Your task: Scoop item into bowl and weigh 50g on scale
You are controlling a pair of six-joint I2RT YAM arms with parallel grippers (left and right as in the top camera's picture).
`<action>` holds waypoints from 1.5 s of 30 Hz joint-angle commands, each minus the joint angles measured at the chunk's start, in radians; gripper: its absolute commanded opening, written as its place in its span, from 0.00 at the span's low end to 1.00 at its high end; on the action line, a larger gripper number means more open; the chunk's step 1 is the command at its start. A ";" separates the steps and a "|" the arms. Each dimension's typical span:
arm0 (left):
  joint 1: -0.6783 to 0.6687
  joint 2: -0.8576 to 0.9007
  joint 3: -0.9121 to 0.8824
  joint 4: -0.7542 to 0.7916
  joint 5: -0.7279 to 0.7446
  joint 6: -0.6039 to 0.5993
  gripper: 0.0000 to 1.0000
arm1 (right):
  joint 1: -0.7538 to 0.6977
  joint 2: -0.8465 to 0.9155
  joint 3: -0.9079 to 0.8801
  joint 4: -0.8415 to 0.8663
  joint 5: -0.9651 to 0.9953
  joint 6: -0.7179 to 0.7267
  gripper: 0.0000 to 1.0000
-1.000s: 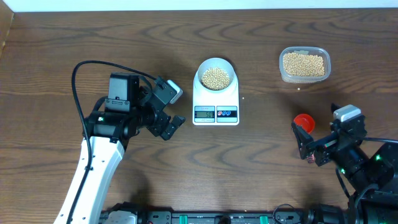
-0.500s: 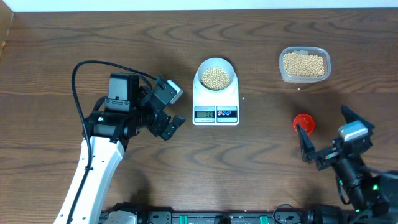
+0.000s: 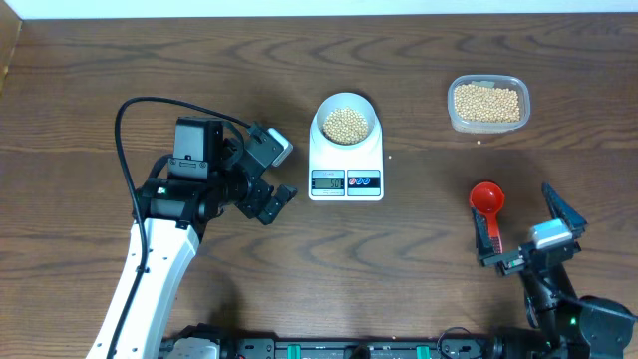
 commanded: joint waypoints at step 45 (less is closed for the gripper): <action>0.002 -0.005 0.022 0.000 -0.009 0.010 0.98 | 0.118 -0.063 -0.336 0.386 0.104 0.032 0.99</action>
